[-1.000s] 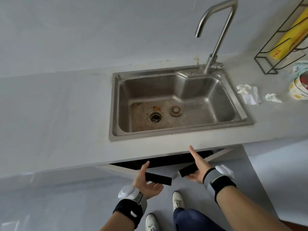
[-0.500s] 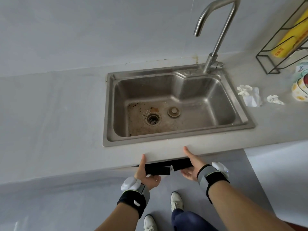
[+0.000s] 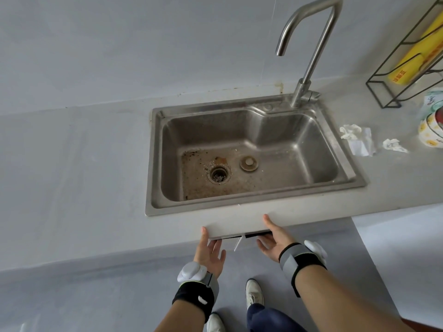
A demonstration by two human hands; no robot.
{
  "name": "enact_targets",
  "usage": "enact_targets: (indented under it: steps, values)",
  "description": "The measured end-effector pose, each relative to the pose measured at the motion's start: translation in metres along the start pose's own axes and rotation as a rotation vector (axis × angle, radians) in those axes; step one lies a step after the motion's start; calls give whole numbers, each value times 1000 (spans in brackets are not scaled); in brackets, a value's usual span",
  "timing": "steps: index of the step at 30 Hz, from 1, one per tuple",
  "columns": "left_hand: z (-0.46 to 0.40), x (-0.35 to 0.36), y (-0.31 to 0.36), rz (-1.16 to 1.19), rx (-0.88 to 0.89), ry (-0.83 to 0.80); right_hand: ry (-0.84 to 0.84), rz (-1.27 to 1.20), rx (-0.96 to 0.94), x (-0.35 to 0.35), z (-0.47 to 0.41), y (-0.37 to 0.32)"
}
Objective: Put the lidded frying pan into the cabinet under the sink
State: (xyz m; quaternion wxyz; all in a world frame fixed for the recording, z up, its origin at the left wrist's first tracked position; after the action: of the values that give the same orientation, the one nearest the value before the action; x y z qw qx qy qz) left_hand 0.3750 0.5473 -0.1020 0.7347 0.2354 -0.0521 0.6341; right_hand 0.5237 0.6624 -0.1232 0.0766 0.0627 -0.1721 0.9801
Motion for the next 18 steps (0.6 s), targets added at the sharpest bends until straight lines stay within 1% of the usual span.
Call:
enact_targets:
  steps: [5, 8, 11, 15, 18]
  values:
    - [-5, 8, 2, 53, 29, -4, -34, -90, -3, 2, -4, 1]
    - [-9, 10, 4, 95, 22, 12, -94, -184, 5, 2, -9, 1]
    - [-8, 11, 3, 115, 20, 19, -129, -226, 24, 3, -11, 2]
    - [-6, 10, 5, 68, 6, 12, -144, -251, 18, 2, -12, 2]
    - [-3, -2, 9, -64, 10, 46, -175, -184, 21, 2, -7, 1]
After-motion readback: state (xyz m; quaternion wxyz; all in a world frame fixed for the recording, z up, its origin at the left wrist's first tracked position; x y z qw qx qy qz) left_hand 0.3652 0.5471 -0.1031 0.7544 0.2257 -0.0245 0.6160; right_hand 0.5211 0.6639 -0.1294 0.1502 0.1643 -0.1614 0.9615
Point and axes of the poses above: each hand's wrist, its own z-axis away from the middle knuckle, its own x-axis out of the palm, y = z × x, the point moved 5 cm from there along -z, towards the middle knuckle, and after that the axes turned 1 degree about z, right-handed, at the moved point
